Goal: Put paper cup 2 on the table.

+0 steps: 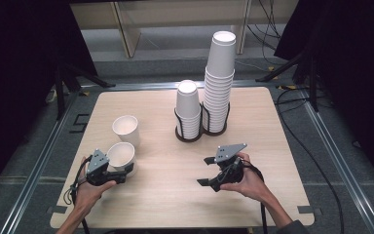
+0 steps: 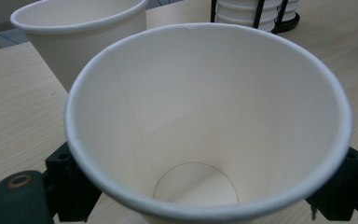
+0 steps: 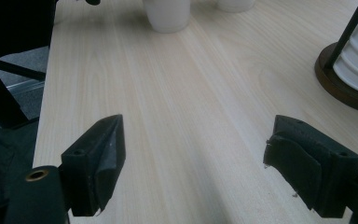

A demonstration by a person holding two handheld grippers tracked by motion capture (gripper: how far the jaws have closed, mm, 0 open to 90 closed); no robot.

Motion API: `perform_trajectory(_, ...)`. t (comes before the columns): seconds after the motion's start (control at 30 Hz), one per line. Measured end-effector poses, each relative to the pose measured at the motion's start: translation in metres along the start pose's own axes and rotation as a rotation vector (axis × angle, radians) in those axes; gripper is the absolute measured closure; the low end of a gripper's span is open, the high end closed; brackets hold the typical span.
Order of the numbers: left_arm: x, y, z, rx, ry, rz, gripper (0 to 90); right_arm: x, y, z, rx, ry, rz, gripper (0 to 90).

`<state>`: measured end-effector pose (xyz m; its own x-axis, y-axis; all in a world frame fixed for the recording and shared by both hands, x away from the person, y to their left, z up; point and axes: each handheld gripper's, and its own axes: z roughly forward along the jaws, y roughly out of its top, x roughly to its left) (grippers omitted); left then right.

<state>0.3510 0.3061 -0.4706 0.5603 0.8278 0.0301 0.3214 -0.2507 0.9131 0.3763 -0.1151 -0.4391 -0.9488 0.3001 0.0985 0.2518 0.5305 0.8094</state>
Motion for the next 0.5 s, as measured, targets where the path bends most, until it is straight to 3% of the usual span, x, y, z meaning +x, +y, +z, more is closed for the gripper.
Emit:
perform_trajectory(0.07,0.0,-0.003,0.003,-0.012,-0.012,-0.001,13.7,0.0,0.0,-0.001,-0.001,-0.002,-0.002,19.4)
perform_trajectory(0.13,-0.001,-0.004,0.004,0.011,-0.004,0.004,13.9,0.001,-0.001,-0.002,0.002,-0.006,0.016,19.5)
perform_trajectory(0.17,-0.002,-0.005,0.004,0.026,-0.002,0.006,14.3,0.0,-0.001,-0.001,-0.003,-0.004,-0.002,19.5)
perform_trajectory(0.23,0.0,-0.006,0.003,0.015,-0.021,0.022,14.4,0.0,-0.001,-0.001,-0.001,-0.007,-0.006,19.5)
perform_trajectory(0.37,0.004,-0.008,-0.004,0.023,-0.016,0.016,14.4,0.001,-0.001,-0.003,-0.006,0.0,-0.007,19.6)
perform_trajectory(0.5,0.005,-0.014,-0.004,0.012,-0.044,0.02,14.5,0.0,-0.002,-0.003,-0.005,-0.004,-0.011,19.5)
